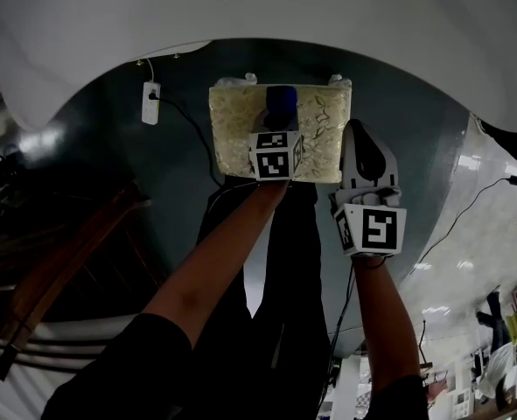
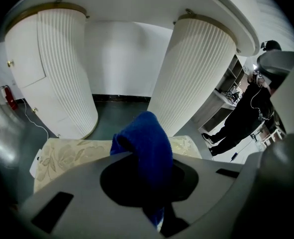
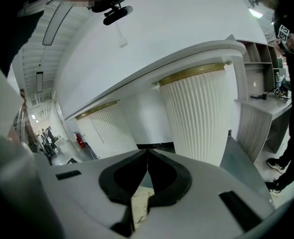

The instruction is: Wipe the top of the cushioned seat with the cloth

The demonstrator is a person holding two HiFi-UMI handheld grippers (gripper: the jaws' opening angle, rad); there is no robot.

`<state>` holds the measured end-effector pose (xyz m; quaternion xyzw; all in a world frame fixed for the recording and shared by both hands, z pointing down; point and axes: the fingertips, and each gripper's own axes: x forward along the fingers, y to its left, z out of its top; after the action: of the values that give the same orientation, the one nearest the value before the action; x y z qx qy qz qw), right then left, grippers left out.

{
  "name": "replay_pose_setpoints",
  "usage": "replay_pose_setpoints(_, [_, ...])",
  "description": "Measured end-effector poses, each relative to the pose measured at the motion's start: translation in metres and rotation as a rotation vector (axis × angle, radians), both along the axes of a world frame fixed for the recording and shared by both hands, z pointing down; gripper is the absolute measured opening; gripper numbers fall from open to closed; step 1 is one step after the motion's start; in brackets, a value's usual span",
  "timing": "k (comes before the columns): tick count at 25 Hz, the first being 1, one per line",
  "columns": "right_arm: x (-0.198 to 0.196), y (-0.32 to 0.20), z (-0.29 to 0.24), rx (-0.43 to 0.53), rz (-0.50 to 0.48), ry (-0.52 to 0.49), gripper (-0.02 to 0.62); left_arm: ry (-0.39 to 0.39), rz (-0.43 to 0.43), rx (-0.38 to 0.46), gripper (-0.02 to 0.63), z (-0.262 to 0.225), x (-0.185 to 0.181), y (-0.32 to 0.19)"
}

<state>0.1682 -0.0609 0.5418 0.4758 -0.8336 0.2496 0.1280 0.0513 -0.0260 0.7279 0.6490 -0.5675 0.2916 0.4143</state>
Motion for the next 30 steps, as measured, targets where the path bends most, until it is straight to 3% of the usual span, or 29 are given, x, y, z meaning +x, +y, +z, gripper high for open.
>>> replay_pose_setpoints(4, [0.007,0.003,0.005,-0.007,-0.002,0.012,0.038,0.015,0.056,0.002,0.051,0.0,0.024,-0.002])
replay_pose_setpoints(11, [0.027,0.006,0.005,-0.007,0.014,0.021,0.038,0.032,0.027,-0.003,0.051,-0.001,0.037,-0.005])
replay_pose_setpoints(20, [0.048,0.009,0.011,-0.014,0.049,0.034,0.038,0.065,0.062,-0.004,0.051,0.001,0.064,-0.009])
replay_pose_setpoints(30, [0.064,0.02,0.015,-0.042,0.064,0.078,0.038,0.209,0.198,-0.014,0.049,0.001,0.12,-0.009])
